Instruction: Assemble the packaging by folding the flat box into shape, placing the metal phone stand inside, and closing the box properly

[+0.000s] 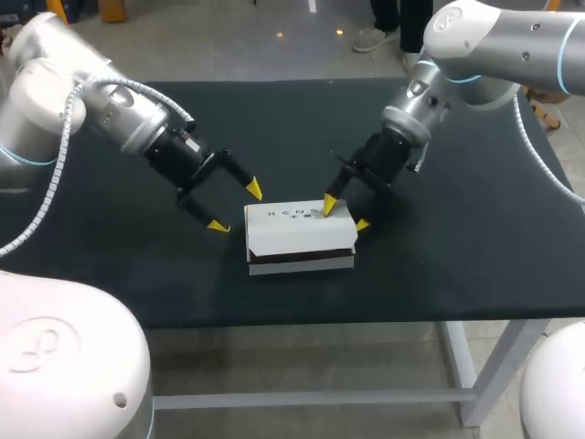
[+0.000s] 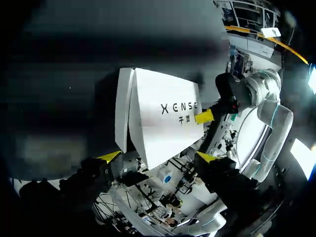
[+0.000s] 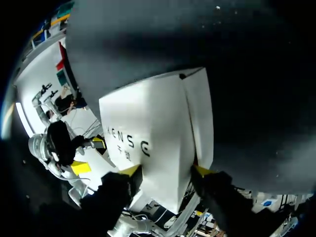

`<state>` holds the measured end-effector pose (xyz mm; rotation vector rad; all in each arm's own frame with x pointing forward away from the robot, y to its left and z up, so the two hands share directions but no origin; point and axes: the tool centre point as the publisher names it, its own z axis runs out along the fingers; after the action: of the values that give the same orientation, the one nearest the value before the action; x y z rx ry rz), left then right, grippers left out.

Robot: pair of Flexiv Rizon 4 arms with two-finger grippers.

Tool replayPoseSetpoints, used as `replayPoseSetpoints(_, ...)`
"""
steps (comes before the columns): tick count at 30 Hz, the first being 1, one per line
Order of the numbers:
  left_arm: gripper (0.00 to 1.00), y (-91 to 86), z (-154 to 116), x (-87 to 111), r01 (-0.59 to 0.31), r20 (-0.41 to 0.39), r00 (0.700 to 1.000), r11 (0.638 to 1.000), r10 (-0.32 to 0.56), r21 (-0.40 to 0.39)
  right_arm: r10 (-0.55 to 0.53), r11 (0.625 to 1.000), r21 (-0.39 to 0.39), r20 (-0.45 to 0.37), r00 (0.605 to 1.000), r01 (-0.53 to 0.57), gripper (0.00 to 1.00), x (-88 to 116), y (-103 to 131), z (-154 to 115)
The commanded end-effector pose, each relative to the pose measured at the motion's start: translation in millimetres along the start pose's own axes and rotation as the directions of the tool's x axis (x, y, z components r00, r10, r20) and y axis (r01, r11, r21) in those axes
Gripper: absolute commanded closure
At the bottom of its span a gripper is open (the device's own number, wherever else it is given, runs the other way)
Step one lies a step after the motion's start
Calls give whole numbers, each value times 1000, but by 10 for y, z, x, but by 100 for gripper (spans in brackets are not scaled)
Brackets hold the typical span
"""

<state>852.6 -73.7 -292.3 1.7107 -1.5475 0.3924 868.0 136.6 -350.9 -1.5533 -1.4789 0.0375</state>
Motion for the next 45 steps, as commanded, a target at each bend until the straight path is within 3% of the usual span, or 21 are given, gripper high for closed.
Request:
replayPoseSetpoints(1, 0, 113, -22, 129, -37, 79, 996, 997, 32, 61, 0, 1000, 1, 4, 1000, 0, 29, 10, 1, -7)
replayPoseSetpoints(18, 0, 168, 7, 248, -186, 214, 963, 978, 163, 93, 6, 1000, 8, 9, 1000, -6, 36, 18, 57, -7)
replayPoseSetpoints(22, 0, 177, -16, 302, -273, 285, 928, 959, 240, 82, 7, 1000, 9, 7, 1000, -7, 38, 15, 63, -5)
replayPoseSetpoints(26, 0, 181, -43, 370, -387, 372, 866, 919, 335, 73, 7, 1000, 9, 7, 1000, -7, 40, 15, 63, -5)
replayPoseSetpoints(30, 0, 206, -18, 420, -549, 472, 746, 835, 470, 36, 7, 1000, 9, 7, 1000, -7, 35, 15, 63, -5)
replayPoseSetpoints(36, 0, 275, 104, 408, -699, 612, 469, 691, 637, -183, 7, 1000, 9, 7, 1000, -7, 38, 15, 63, -5)
replayPoseSetpoints(41, 0, 306, 167, 391, -736, 660, 297, 606, 690, -302, 7, 1000, 9, 7, 1000, -7, 38, 15, 63, -5)
replayPoseSetpoints(42, 0, 312, 171, 388, -742, 658, 272, 588, 702, -322, 7, 1000, 9, 7, 1000, -7, 38, 15, 63, -5)
replayPoseSetpoints(45, 0, 320, 165, 389, -742, 655, 264, 583, 708, -331, 7, 1000, 9, 7, 1000, -7, 38, 15, 63, -5)
